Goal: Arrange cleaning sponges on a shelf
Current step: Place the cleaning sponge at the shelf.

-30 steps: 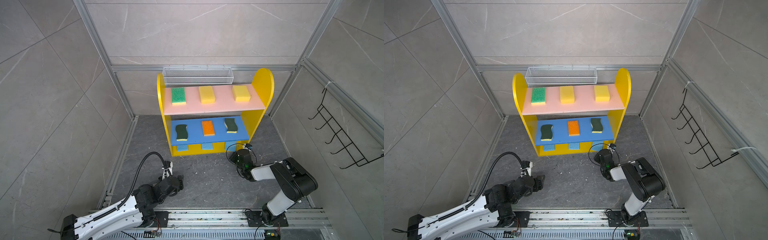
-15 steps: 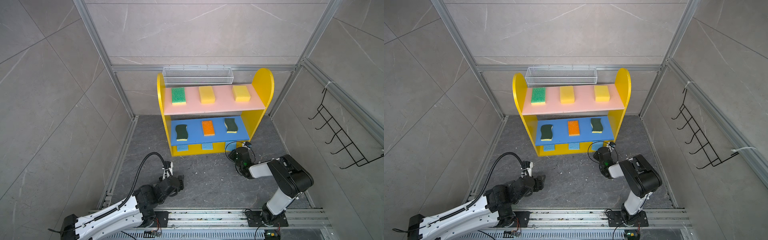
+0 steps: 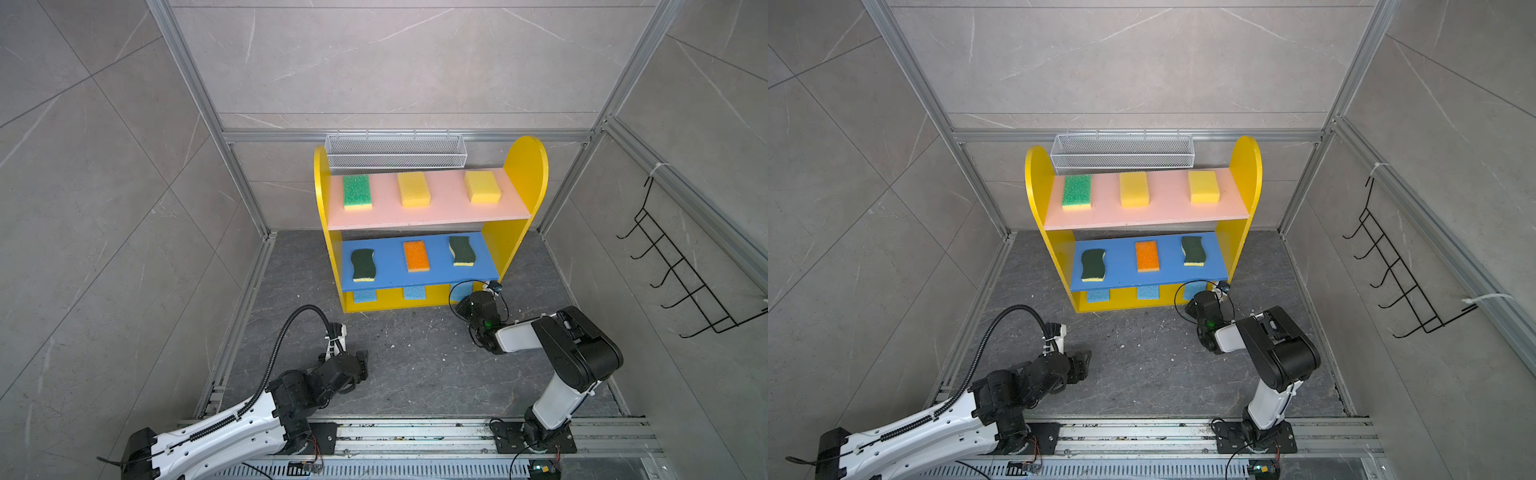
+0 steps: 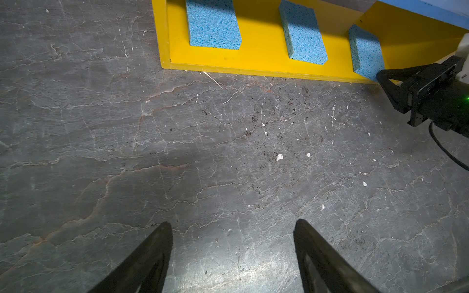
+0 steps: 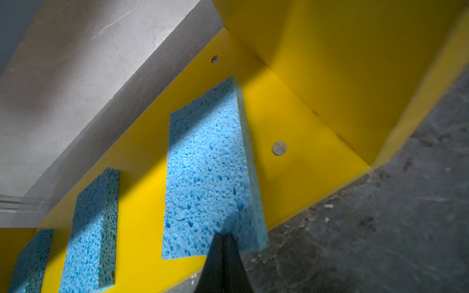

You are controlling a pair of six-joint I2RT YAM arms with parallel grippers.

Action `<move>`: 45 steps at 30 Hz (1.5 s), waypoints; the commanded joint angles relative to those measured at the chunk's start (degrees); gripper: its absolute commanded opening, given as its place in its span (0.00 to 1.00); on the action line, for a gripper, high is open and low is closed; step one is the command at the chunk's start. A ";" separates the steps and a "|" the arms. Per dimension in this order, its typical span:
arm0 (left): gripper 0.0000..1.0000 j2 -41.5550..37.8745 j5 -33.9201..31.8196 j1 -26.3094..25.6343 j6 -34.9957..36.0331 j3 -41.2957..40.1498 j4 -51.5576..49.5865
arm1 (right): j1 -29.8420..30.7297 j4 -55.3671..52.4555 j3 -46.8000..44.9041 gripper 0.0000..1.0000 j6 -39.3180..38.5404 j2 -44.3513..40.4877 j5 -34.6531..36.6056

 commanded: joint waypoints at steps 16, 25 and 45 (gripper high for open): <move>0.77 -0.54 -2.06 0.04 0.60 -1.26 2.40 | -2.20 -3.73 4.29 0.06 -6.17 -1.29 3.06; 0.77 -0.34 -2.32 0.10 0.77 -0.99 2.93 | -2.20 -3.71 5.31 0.05 -6.63 -2.98 1.64; 0.76 1.74 -2.24 0.11 1.67 -0.45 4.60 | -0.87 0.93 1.72 0.05 -3.23 -4.39 -0.87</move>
